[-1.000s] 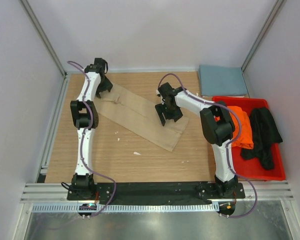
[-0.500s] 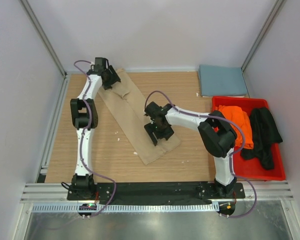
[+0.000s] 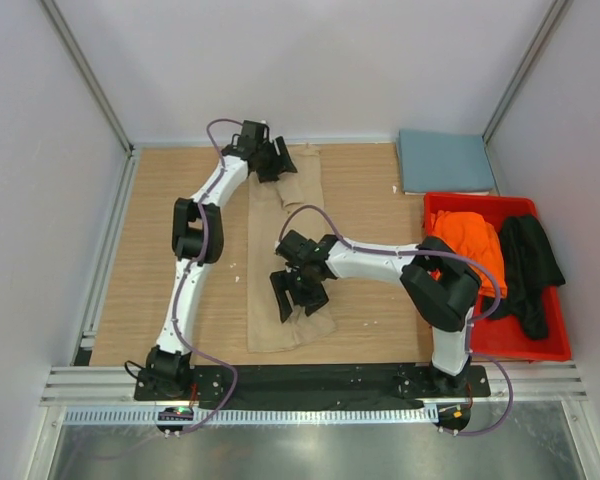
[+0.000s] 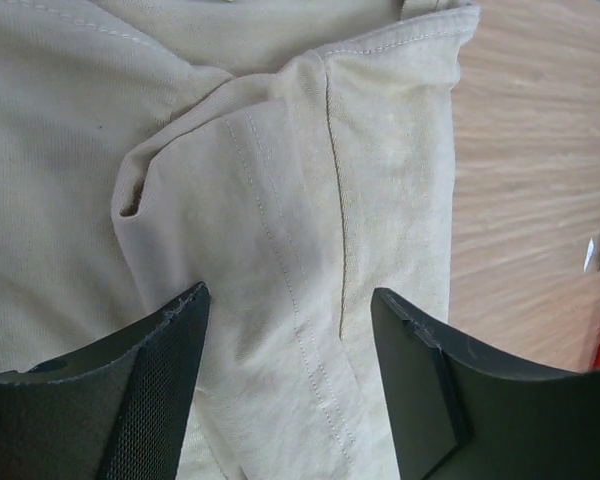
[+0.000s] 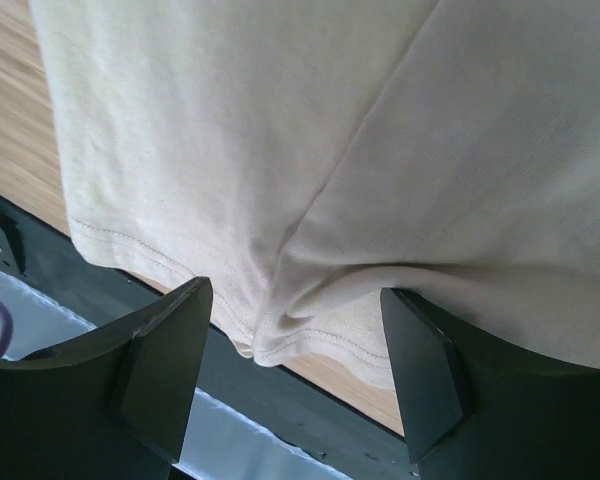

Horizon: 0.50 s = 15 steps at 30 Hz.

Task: Fold and stack the t-shirts
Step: Fold the tshirt

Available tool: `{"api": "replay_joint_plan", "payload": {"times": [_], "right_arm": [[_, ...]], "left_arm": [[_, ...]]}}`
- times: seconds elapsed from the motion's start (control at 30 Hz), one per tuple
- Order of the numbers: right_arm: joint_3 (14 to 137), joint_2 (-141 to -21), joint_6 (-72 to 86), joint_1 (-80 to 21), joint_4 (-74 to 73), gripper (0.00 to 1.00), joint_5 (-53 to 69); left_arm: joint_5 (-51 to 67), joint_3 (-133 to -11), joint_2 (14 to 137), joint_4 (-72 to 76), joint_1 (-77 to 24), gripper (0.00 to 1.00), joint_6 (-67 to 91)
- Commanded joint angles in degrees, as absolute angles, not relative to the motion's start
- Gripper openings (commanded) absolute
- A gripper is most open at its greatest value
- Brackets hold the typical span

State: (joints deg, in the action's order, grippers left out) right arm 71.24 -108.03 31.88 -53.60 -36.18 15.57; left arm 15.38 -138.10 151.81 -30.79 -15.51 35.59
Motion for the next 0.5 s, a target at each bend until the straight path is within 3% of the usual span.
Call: {"api": "replay_joint_plan", "payload": {"times": [0.0,0.17,0.2,0.23,0.33,0.47], "right_arm": [[72.2,-102.9,36.2,-54.1,-32.2,0.74,15.1],[78.2,-97.8,33.0,-50.6,-40.9,0.77,8.3],[79.0,-97.1,32.6,-48.3,-44.1,0.77,7.6],[79.7,-95.3,31.7,-47.0,-45.3,0.78,6.9],[77.5,-90.6,30.5,-40.5,-48.7,0.78,6.0],[70.2,-83.7,28.2,-32.9,-47.7,0.76,9.9]], "left_arm": [[18.0,-140.0,154.0,-38.1,-16.0,0.69,34.6],[15.9,-138.4,143.3,-37.6,-14.9,0.75,34.6],[16.3,-138.8,140.4,-38.4,-14.8,0.82,34.6],[16.1,-139.0,138.5,-39.3,-14.4,0.82,34.5],[14.9,-135.5,130.5,-43.2,-14.1,0.82,32.9],[14.5,-116.7,119.0,-48.1,-14.0,0.75,31.9]]}}
